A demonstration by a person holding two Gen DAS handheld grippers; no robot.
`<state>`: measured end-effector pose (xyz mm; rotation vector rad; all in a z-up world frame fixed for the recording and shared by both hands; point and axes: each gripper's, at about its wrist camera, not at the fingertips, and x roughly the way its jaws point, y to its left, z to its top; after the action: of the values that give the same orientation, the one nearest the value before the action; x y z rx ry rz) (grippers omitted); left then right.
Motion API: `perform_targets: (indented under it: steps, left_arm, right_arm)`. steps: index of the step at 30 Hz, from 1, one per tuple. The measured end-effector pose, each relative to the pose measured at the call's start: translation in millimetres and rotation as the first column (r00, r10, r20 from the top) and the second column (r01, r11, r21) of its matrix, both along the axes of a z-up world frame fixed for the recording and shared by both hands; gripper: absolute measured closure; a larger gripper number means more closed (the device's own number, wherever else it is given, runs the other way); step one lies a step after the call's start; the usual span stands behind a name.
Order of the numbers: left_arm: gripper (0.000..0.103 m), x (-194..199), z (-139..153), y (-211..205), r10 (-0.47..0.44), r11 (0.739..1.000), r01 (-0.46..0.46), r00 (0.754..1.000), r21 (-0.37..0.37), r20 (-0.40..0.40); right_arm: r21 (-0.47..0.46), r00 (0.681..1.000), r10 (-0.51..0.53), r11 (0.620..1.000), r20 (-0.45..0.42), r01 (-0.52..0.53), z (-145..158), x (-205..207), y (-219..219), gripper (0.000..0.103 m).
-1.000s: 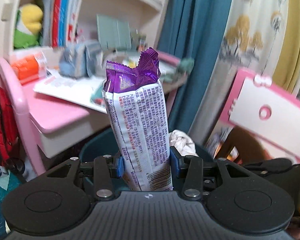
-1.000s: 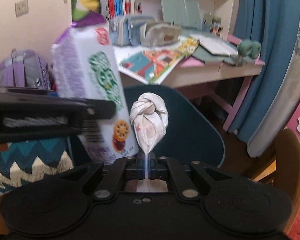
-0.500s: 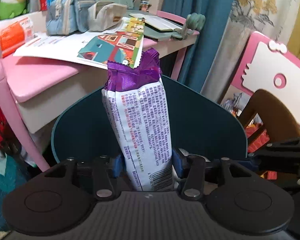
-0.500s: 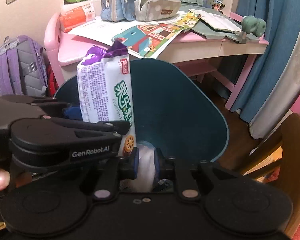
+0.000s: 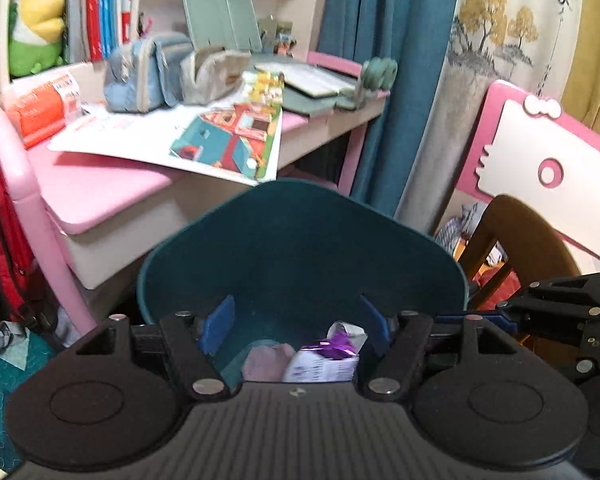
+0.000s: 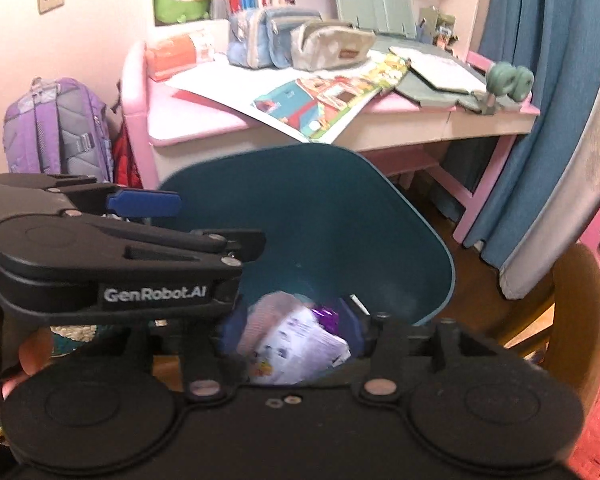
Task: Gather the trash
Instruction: 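Open left tool dropping snack bag while right tool drops tissue into bin, then swing both open tools back toward the trash pile by the bench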
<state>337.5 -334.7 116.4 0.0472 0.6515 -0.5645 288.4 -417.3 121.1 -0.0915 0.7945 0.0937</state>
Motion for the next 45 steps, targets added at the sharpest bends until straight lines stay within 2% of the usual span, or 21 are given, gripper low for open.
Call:
perform_targets:
  steps: [12,14,16,20,25,28,32,37,42,45]
  left_arm:
    - [0.023,-51,30,73,0.084,0.992,-0.078,0.994,-0.100,0.066]
    - [0.022,-59,34,89,0.103,0.989,-0.094,0.992,-0.113,0.074]
    - [0.022,-67,37,105,0.127,0.987,-0.118,0.988,-0.109,0.083]
    - [0.022,-85,40,144,0.179,0.979,-0.167,0.978,-0.115,0.105]
    - [0.020,-108,38,193,0.253,0.964,-0.240,0.961,-0.112,0.112]
    - [0.012,-122,32,224,0.283,0.958,-0.271,0.949,-0.096,0.139]
    - [0.004,-139,17,269,0.340,0.939,-0.326,0.928,-0.114,0.150]
    - [0.002,-155,-11,327,0.426,0.902,-0.409,0.895,-0.138,0.134]
    - [0.002,-159,-58,385,0.515,0.855,-0.504,0.852,-0.125,0.089]
    - [0.002,-156,-93,419,0.573,0.815,-0.564,0.819,-0.131,0.039]
  right_arm:
    - [-0.041,0.993,0.080,0.996,0.081,-0.077,30,-51,45,0.039]
    - [-0.046,0.990,0.101,0.994,0.093,-0.097,34,-60,57,0.034]
    - [-0.052,0.984,0.137,0.990,0.110,-0.132,38,-68,70,0.029]
    - [-0.066,0.970,0.206,0.978,0.131,-0.199,41,-83,102,0.025]
    - [-0.048,0.939,0.308,0.951,0.150,-0.304,37,-97,147,0.017]
    - [-0.034,0.918,0.364,0.931,0.157,-0.364,27,-100,177,0.013]
    - [-0.013,0.892,0.427,0.903,0.150,-0.430,7,-99,216,0.010]
    - [0.029,0.865,0.482,0.871,0.140,-0.490,-28,-93,262,0.006]
    - [0.004,0.837,0.526,0.846,0.152,-0.533,-80,-85,305,0.006]
    - [0.015,0.830,0.534,0.839,0.162,-0.543,-112,-78,323,0.003]
